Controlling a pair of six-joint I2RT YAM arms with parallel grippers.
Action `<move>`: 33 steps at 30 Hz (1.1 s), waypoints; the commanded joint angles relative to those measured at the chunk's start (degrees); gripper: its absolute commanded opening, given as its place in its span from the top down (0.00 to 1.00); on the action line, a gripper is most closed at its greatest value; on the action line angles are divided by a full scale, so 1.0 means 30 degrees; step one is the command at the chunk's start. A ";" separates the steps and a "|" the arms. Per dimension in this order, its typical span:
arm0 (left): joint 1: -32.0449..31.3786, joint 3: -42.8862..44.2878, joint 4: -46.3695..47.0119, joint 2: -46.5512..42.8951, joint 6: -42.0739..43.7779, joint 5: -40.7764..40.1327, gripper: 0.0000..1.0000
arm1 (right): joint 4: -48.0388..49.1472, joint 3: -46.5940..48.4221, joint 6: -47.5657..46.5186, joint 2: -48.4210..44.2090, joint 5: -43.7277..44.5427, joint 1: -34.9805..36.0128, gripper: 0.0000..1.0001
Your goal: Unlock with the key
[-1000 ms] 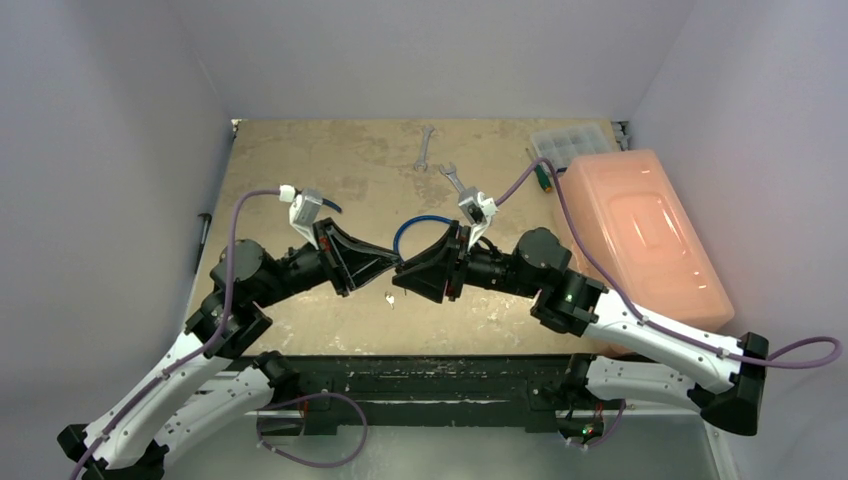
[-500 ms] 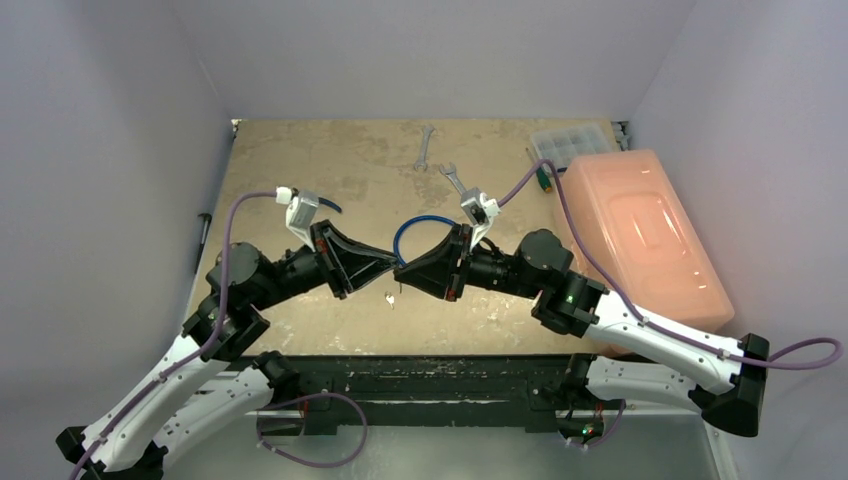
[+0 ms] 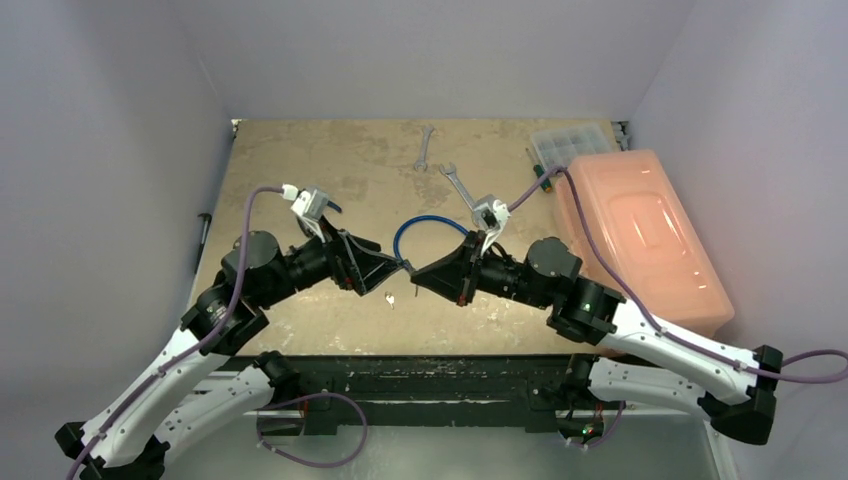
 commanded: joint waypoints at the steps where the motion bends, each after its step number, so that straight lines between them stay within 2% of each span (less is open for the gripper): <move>1: 0.0062 0.1576 -0.2430 0.0175 0.0967 -0.2047 0.11 | -0.4162 -0.0260 -0.0274 -0.1200 0.3235 0.0038 1.00; 8: 0.0062 0.1214 -0.2076 0.2582 0.0380 -0.1715 0.14 | -0.9268 0.0447 -0.0500 -0.3014 0.6393 0.0038 1.00; 14: 0.0062 0.1038 -0.0694 0.6235 -0.0877 -0.1705 0.17 | -1.3539 0.1726 0.0440 -0.4366 1.0247 0.0038 1.00; 19: 0.0032 0.1865 -0.0205 1.0557 -0.2632 -0.2848 0.19 | -1.5686 0.2142 0.1063 -0.5386 1.1747 0.0038 1.00; 27: -0.0815 0.6472 -0.2473 1.8558 -0.4825 -0.6219 0.24 | -1.7126 0.1629 0.1554 -0.6924 1.2689 0.0038 1.00; 33: -0.1863 1.3085 -0.6428 2.4572 -0.5501 -0.8227 0.24 | -1.7506 0.1637 0.2089 -0.7459 1.3147 0.0038 1.00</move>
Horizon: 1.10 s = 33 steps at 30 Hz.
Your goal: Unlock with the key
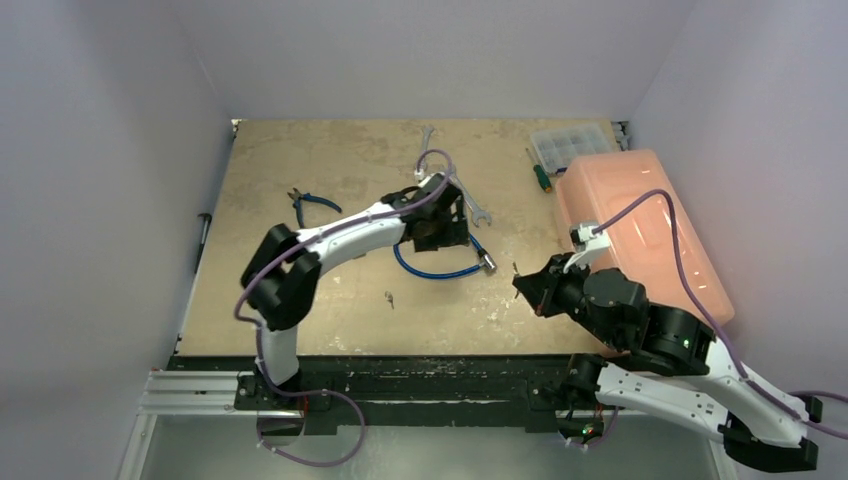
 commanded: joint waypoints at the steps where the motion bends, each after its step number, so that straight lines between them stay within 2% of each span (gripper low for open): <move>1: -0.0742 0.4278 -0.2500 0.3042 -0.1334 -0.2153 0.24 | -0.0463 0.0247 0.0865 -0.0455 0.1239 0.0023 1.00; 4: -0.1018 0.5768 -0.2547 0.4777 -0.2291 -0.2428 0.25 | -0.0563 0.0302 0.1085 -0.0727 0.1644 0.0023 1.00; 13: -0.2327 1.2318 -0.5280 0.9882 -0.3067 -0.3513 0.27 | -0.0158 0.0041 0.0654 -0.1429 0.1669 0.0023 1.00; 18: -0.2819 1.4106 -0.6084 1.1705 -0.3053 -0.4222 0.32 | 0.0025 -0.0067 0.0445 -0.1680 0.1562 0.0023 1.00; 22: -0.3173 1.4217 -0.6329 1.2413 -0.2667 -0.4663 0.46 | 0.0087 -0.0098 0.0306 -0.1822 0.1472 0.0023 1.00; 25: -0.3383 1.4408 -0.6823 1.2984 -0.2023 -0.5077 0.70 | 0.0147 -0.0121 0.0233 -0.1881 0.1377 0.0023 1.00; 27: -0.3455 1.4425 -0.7363 1.3240 -0.1719 -0.5309 0.81 | 0.0218 -0.0150 0.0176 -0.1918 0.1341 0.0023 1.00; 30: -0.3583 1.3353 -0.7403 1.2792 -0.1414 -0.5606 0.89 | 0.0284 -0.0194 0.0131 -0.1870 0.1290 0.0023 1.00; 33: -0.3643 1.1102 -0.6986 1.1092 -0.1432 -0.6477 0.96 | 0.0440 -0.0249 0.0057 -0.1631 0.1110 0.0023 1.00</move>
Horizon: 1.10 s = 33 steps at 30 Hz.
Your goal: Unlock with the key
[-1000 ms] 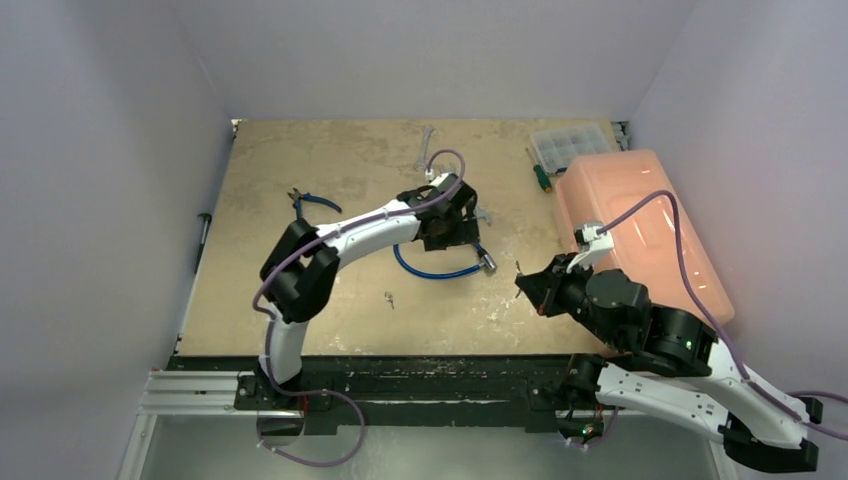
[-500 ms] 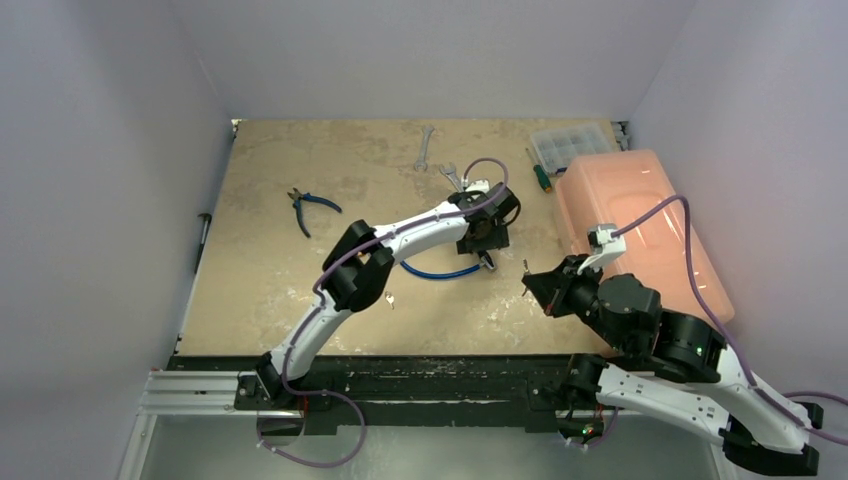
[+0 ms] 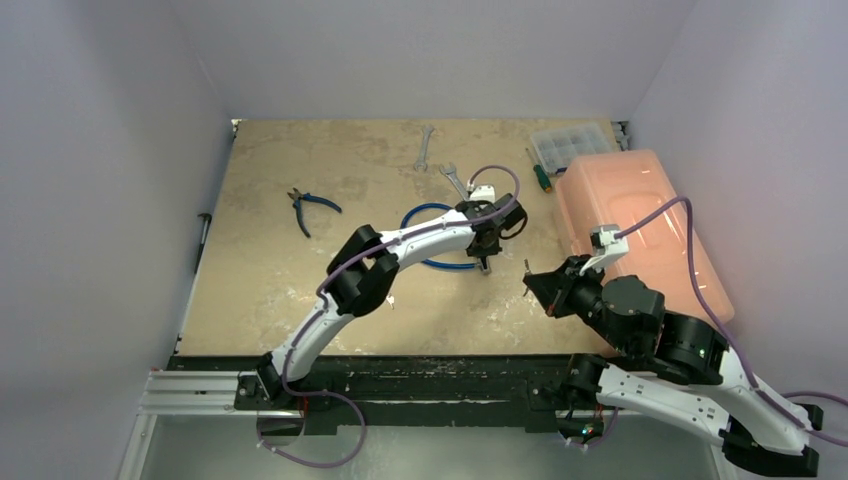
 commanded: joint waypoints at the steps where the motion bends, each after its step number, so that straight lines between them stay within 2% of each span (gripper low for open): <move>1: -0.0263 -0.3888 -0.0282 -0.1436 0.0499 -0.1022 0.98 | 0.0891 -0.0194 -0.0294 0.0039 0.0012 0.0031 1.00; 6: -0.0097 -1.0203 0.3637 -0.6025 -0.0042 -0.1126 1.00 | 0.2247 -0.0817 -0.0519 0.0756 -0.0865 0.0031 1.00; 14: 0.0055 -1.6952 0.8232 -1.0510 -0.0467 -0.1208 1.00 | 0.5928 -0.2313 -0.0112 0.1688 -0.3335 0.0031 1.00; 19: 0.0412 -1.8480 0.9354 -1.1567 -0.0480 -0.0661 1.00 | 0.7452 -0.3673 0.0849 0.1995 -0.4273 0.0031 1.00; 25: 0.1139 -2.1062 1.2658 -1.3488 -0.0665 0.0908 1.00 | 1.1080 -0.6547 0.2045 0.1627 -0.6379 0.0031 1.00; 33: 0.1578 -2.2833 1.4914 -1.5469 -0.0547 0.1929 1.00 | 1.5312 -0.8922 0.2611 0.3233 -0.8591 -0.0117 1.00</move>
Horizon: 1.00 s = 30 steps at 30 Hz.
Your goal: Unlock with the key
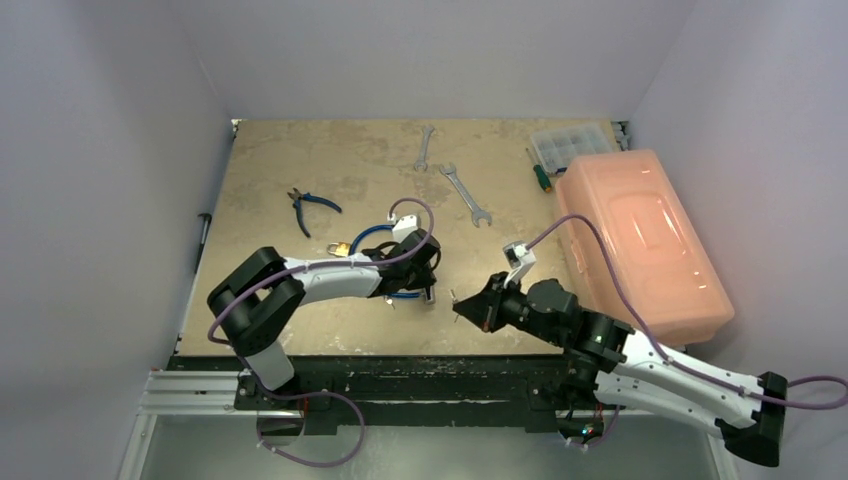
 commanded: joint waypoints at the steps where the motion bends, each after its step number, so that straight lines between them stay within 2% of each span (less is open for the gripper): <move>1: 0.0253 -0.0579 0.2328 -0.1777 -0.0232 0.0649 1.00 | 0.4093 -0.1082 0.0618 0.0686 -0.1949 -0.0273 1.00; 10: 0.0948 -0.1596 0.3653 -0.3521 -0.0689 0.1472 1.00 | 0.7914 -0.2081 0.0766 0.3462 -0.5195 -0.2963 1.00; 17: 0.1207 -0.2529 0.4963 -0.4137 -0.1414 0.2151 1.00 | 1.0474 -0.2981 0.1457 0.5919 -0.5975 -0.3467 1.00; 30: 0.1725 -0.3024 0.5895 -0.4196 -0.1775 0.2790 1.00 | 1.4163 -0.4591 0.2765 0.8551 -0.6400 -0.4258 1.00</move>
